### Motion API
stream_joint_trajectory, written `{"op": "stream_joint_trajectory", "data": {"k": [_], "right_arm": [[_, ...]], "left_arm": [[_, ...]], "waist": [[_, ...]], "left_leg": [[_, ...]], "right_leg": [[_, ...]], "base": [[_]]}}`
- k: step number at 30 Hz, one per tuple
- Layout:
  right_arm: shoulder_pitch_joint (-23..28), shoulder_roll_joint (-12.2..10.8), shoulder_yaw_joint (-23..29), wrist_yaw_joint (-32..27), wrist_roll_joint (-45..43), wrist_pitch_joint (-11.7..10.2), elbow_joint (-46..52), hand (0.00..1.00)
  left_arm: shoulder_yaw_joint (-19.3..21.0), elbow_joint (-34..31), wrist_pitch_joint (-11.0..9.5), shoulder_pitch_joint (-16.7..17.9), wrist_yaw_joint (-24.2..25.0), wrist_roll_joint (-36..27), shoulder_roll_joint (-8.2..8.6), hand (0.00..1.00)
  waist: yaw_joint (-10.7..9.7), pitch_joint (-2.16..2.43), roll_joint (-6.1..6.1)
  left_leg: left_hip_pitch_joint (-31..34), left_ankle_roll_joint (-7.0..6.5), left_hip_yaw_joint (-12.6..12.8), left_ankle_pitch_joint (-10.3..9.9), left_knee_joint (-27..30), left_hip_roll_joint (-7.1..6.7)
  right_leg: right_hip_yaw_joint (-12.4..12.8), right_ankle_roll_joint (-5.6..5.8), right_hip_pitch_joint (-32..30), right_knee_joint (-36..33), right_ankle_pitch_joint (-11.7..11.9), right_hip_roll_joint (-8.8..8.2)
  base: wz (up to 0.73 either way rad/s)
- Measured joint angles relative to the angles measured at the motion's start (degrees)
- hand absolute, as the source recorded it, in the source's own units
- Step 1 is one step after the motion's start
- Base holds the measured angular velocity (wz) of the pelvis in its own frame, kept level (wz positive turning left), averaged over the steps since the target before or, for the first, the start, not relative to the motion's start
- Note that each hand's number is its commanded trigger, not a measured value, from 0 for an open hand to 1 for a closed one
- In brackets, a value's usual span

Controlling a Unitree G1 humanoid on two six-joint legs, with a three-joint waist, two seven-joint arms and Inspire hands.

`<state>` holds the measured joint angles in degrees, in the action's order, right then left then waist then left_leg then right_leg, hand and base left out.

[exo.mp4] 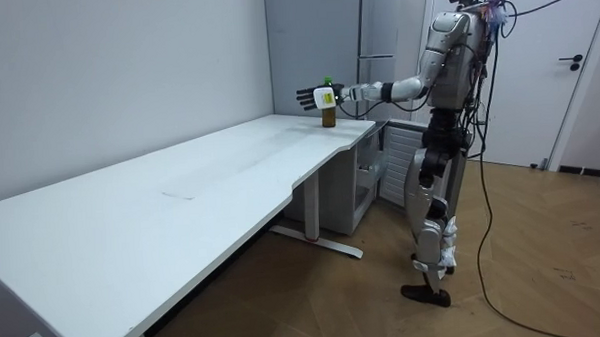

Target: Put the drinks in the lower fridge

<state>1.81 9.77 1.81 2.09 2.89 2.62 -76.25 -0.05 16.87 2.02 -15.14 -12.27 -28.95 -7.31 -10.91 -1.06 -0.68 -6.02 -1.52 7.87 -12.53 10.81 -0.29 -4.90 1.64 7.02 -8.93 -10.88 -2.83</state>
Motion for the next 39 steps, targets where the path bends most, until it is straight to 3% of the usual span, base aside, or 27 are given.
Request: {"op": "stream_joint_trajectory", "data": {"k": [12,19,20,21,22,35,39], "right_arm": [[0.0,0.0,0.0,-0.7,-3.5,1.2,0.1,0.0],[0.0,0.0,0.0,-0.7,-3.7,2.4,0.6,0.0],[-0.1,0.0,0.0,-0.7,-3.7,2.4,0.6,0.0],[-0.1,0.0,0.0,-0.7,-3.7,2.4,0.6,0.0],[-0.1,0.0,0.0,-0.7,-3.7,2.4,0.6,0.0],[-0.1,0.0,0.1,-0.4,-7.7,3.8,0.6,0.0],[-0.2,0.0,0.1,-0.1,-10.6,4.5,0.6,0.0]], "left_arm": [[0.0,9.9,0.1,-3.9,-0.5,-0.9,-0.61,0.0],[0.1,10.3,0.6,-3.9,-0.5,-1.0,-1.01,0.0],[0.5,10.4,0.7,-3.9,-0.5,-1.4,-1.01,0.24],[1.3,10.4,1.0,-3.9,-0.5,-2.1,-1.03,0.55],[1.6,10.4,1.3,-3.9,-0.5,-2.2,-1.05,1.0],[2.2,13.3,3.3,-5.6,0.2,-2.7,-1.93,1.0],[2.3,13.5,4.7,-5.6,0.0,-2.6,-2.51,1.0]], "waist": [[0.1,0.0,0.01],[0.2,0.21,-0.28],[0.2,0.22,-0.27],[0.2,0.24,-0.28],[0.1,0.26,-0.3],[0.0,0.63,0.0],[0.0,0.65,0.05]], "left_leg": [[-0.4,-0.01,0.5,0.0,0.0,0.07],[-0.2,-0.01,1.0,0.0,-0.1,0.25],[-0.2,-0.01,1.2,0.0,-0.1,0.28],[-0.2,-0.01,1.4,0.0,0.0,0.32],[-0.2,0.0,1.4,0.0,0.0,0.33],[-0.4,0.03,1.4,0.0,0.1,0.39],[-0.2,0.02,1.4,0.0,0.1,0.37]], "right_leg": [[0.5,0.01,-0.4,-0.9,0.0,0.07],[1.1,0.01,-0.8,-1.7,0.0,0.25],[1.3,0.01,-1.0,-1.7,0.0,0.29],[1.5,0.01,-1.0,-1.7,0.0,0.33],[1.6,0.0,-1.0,-1.8,0.0,0.33],[1.8,0.0,-1.2,-2.4,0.0,0.39],[1.8,0.0,-1.5,-2.7,0.0,0.36]], "base": [[-0.02],[-0.04],[-0.08],[-0.08],[-0.06],[0.0],[0.0]]}}
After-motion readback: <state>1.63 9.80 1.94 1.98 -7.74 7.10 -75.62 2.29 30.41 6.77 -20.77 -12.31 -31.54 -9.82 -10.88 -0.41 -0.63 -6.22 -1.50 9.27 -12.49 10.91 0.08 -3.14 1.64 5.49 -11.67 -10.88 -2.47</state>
